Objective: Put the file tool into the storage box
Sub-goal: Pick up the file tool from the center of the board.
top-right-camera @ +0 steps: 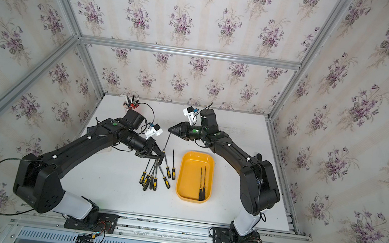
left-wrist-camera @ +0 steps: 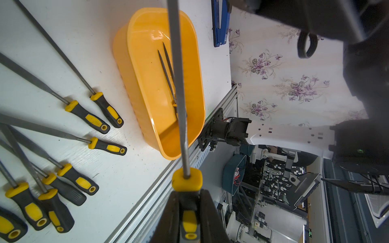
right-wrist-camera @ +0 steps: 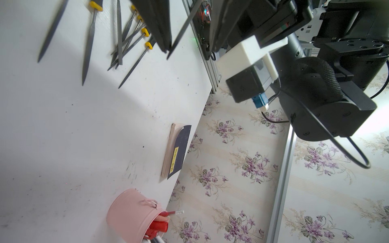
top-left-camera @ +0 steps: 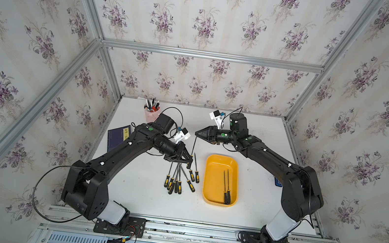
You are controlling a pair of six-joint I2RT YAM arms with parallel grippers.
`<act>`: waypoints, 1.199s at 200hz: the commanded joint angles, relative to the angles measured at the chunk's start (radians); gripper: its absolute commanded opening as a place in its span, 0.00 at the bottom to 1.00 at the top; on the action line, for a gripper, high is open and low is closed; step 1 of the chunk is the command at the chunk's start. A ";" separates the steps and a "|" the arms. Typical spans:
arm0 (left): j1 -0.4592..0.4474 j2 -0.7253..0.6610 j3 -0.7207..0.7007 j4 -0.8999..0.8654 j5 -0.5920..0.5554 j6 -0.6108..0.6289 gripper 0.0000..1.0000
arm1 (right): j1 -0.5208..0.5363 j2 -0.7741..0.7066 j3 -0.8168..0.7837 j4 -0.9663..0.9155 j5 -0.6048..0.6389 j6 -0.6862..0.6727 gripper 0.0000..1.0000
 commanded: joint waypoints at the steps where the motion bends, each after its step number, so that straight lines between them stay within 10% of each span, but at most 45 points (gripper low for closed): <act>1: -0.001 0.005 0.006 0.030 0.014 -0.001 0.08 | 0.006 0.020 0.015 0.000 0.002 0.005 0.35; 133: -0.003 0.035 0.001 0.030 -0.004 -0.002 0.12 | 0.006 0.015 0.018 -0.084 0.032 -0.041 0.01; 240: 0.047 0.047 0.056 -0.043 -0.052 0.016 0.69 | -0.001 0.012 0.139 -0.433 0.226 -0.165 0.00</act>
